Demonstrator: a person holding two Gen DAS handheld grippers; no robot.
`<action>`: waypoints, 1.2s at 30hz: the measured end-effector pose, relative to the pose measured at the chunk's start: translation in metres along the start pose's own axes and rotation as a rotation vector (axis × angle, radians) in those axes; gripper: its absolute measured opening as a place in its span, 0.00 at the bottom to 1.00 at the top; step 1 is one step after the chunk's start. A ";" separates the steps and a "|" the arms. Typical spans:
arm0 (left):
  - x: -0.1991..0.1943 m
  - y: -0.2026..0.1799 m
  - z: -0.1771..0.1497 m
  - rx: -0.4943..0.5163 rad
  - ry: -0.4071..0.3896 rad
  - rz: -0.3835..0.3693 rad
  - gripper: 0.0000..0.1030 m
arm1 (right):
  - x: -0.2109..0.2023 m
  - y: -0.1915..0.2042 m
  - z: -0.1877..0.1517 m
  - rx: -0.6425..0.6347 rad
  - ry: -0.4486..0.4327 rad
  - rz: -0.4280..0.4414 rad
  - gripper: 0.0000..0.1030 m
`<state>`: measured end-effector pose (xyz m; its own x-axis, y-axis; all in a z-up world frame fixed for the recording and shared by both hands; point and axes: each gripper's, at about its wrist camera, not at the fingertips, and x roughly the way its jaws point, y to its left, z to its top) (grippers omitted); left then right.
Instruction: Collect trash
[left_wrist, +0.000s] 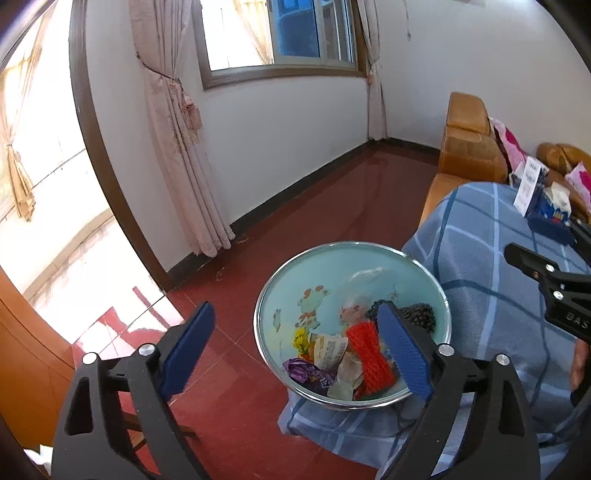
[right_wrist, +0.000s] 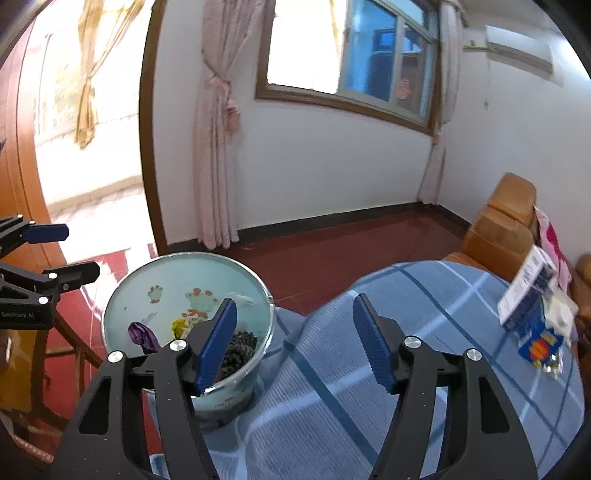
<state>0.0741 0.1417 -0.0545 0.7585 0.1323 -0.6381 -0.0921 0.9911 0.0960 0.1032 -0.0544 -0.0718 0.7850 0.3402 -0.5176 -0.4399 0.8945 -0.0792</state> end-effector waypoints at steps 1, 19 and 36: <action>-0.002 0.000 0.001 0.000 -0.004 -0.004 0.86 | -0.004 -0.002 0.000 0.008 -0.007 -0.005 0.64; -0.030 -0.002 0.008 -0.004 -0.080 -0.018 0.91 | -0.047 -0.009 -0.003 0.041 -0.075 -0.055 0.67; -0.027 0.002 0.008 -0.007 -0.075 -0.008 0.92 | -0.049 -0.010 -0.005 0.039 -0.073 -0.051 0.67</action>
<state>0.0584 0.1397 -0.0309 0.8054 0.1231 -0.5798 -0.0902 0.9923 0.0854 0.0669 -0.0812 -0.0502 0.8363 0.3126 -0.4504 -0.3821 0.9215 -0.0699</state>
